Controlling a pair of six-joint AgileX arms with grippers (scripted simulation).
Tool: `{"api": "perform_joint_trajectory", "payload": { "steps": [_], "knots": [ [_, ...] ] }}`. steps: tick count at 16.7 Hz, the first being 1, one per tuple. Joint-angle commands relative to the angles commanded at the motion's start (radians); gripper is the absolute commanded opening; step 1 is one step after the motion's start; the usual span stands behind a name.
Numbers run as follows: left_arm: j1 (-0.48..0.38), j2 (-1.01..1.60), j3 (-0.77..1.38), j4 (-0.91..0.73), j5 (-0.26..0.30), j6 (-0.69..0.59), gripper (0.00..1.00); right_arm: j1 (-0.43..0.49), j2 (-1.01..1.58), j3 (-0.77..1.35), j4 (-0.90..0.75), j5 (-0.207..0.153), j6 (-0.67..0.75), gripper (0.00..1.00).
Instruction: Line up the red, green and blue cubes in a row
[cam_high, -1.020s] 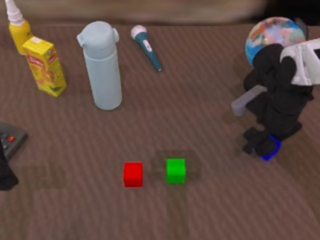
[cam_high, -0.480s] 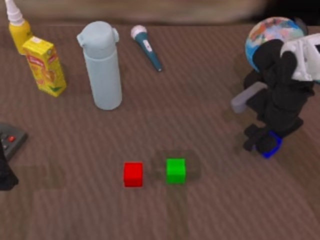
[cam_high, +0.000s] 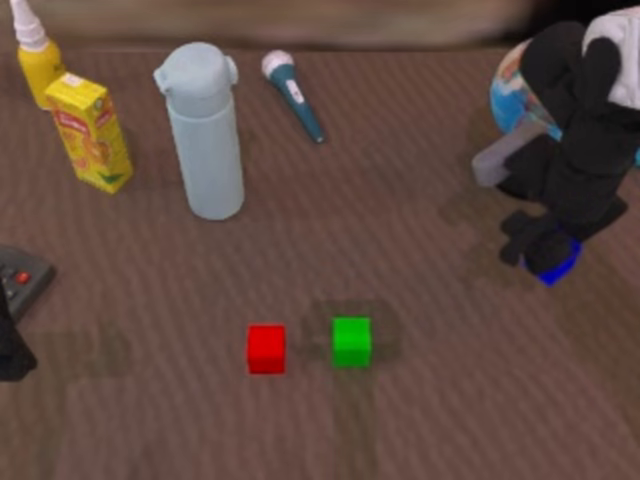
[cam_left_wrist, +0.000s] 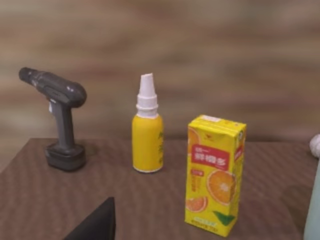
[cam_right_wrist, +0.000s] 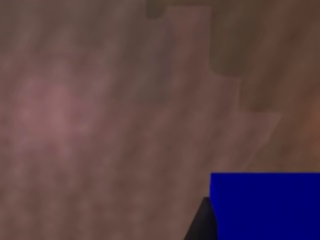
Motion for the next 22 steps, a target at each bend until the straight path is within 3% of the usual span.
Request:
{"api": "perform_joint_trajectory", "payload": {
  "steps": [4,7,17,22],
  "knots": [
    [0.000,0.000,0.000,0.000,0.000,0.000,1.00,0.002,0.005,0.000,0.001,0.000,0.013,0.00],
    [0.000,0.000,0.000,0.000,0.000,0.000,1.00,0.041,0.009,0.010,-0.010,0.001,0.108,0.00],
    [0.000,0.000,0.000,0.000,0.000,0.000,1.00,0.257,-0.027,0.003,-0.059,0.011,0.852,0.00],
    [0.000,0.000,0.000,0.000,0.000,0.000,1.00,0.307,-0.060,-0.005,-0.056,0.015,0.992,0.00]
  ]
}}
